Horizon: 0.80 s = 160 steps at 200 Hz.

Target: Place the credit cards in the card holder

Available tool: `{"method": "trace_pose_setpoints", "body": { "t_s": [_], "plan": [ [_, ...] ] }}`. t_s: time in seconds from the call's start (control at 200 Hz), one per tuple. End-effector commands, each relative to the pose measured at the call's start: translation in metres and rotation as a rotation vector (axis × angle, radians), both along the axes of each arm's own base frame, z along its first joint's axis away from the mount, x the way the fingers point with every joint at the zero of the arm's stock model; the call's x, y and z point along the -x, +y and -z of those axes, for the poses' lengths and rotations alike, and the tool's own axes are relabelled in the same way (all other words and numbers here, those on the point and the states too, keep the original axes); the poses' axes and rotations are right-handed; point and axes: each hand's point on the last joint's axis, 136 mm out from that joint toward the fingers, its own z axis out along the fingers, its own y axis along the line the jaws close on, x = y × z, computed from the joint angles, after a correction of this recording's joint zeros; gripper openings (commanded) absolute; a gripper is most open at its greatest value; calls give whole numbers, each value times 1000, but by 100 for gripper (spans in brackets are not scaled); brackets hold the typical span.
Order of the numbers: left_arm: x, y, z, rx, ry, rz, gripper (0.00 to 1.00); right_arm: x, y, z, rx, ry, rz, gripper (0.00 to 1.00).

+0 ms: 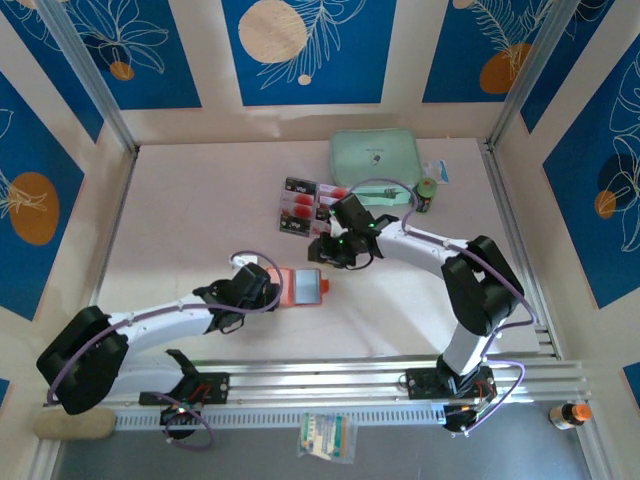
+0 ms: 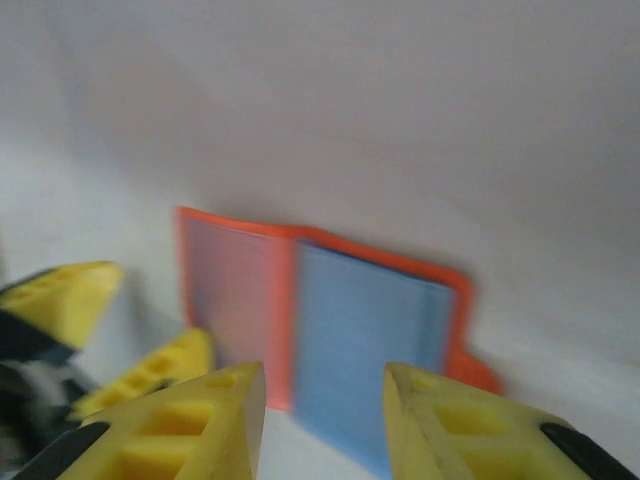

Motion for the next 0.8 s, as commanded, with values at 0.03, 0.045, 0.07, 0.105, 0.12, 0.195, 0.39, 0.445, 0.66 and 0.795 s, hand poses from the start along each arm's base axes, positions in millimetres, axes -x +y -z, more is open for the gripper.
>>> {"method": "trace_pose_setpoints", "body": {
  "t_s": [0.03,0.045,0.07,0.105,0.12,0.195,0.39,0.445,0.66,0.795],
  "plan": [
    [-7,5,-7,-16,-10,-40,100,21,-37,20,179,4,-37,36],
    [-7,5,-7,-18,-9,-39,100,21,-37,21,183,3,-39,36],
    [-7,5,-7,-18,-8,-40,100,23,-38,23,187,5,-44,36],
    [-7,5,-6,-17,-6,-39,100,24,-38,25,190,9,-49,36],
    [-7,5,-6,-18,-6,-40,100,25,-37,26,191,10,-51,36],
    [-8,5,-5,-20,-1,-39,100,27,-34,30,190,17,-65,36],
    [-9,2,-4,-18,5,-35,100,33,-32,39,197,35,-82,33],
    [-9,1,-4,-15,6,-36,100,34,-34,41,203,40,-80,32],
    [-7,2,-4,2,8,-43,100,20,-42,23,181,-13,-58,33],
    [-6,2,-4,16,6,-49,100,-7,-61,0,201,-78,-13,34]
  ]
}}
